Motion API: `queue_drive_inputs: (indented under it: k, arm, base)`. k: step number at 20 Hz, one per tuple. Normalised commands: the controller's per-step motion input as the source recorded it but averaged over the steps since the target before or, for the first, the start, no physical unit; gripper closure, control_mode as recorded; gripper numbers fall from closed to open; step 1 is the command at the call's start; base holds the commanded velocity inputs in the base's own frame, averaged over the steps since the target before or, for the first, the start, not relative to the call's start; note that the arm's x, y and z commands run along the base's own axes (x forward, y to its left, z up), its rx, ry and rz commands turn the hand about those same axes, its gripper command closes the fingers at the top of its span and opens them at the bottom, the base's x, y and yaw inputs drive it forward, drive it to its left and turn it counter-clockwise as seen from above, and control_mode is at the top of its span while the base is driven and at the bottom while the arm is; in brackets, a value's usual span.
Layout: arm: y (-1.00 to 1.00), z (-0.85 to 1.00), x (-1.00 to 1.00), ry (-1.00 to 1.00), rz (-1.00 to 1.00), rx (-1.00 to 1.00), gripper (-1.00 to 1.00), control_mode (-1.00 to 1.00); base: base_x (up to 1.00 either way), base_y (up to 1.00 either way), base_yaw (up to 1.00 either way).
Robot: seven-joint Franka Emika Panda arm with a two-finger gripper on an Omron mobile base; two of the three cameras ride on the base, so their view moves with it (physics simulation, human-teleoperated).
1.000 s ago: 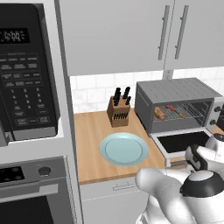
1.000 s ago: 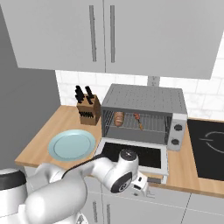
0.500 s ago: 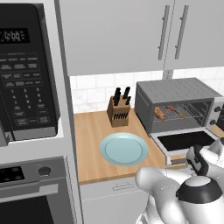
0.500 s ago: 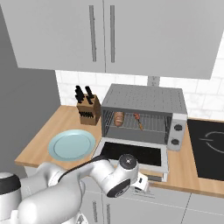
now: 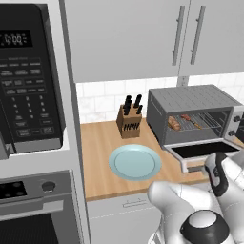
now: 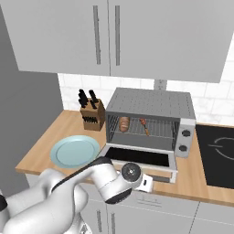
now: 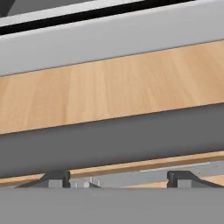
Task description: Pick up the kebab skewer and baguette bread, and place them inside the toaster oven. Close the toaster oven door and start by setting the timer.
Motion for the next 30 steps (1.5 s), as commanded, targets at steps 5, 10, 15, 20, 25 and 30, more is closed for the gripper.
queue_drive_inputs:
  k: [5, 10, 15, 20, 25, 30]
  arm:
    - [0.39, 0.23, 0.96, -0.11, 0.00, 0.00, -1.00, -1.00]
    - [0.16, 0.44, 0.97, 0.02, 0.01, -0.01, -1.00, -1.00]
    - [0.37, 0.25, 1.00, 0.03, 0.00, -0.04, -1.00, -1.00]
    - [0.46, 0.01, 0.93, -0.02, 0.00, -0.07, -1.00, -1.00]
    - [0.41, 0.00, 0.82, -0.04, 0.00, -0.08, -1.00, -1.00]
    - [0.07, -0.07, 0.62, 0.02, 0.00, -0.09, -1.00, -1.00]
  base:
    - [0.00, 0.00, 0.00]
    - [0.00, 0.00, 0.00]
    - [0.00, 0.00, 0.00]
    - [0.00, 0.00, 0.00]
    - [0.00, 0.00, 0.00]
    - [0.00, 0.00, 0.00]
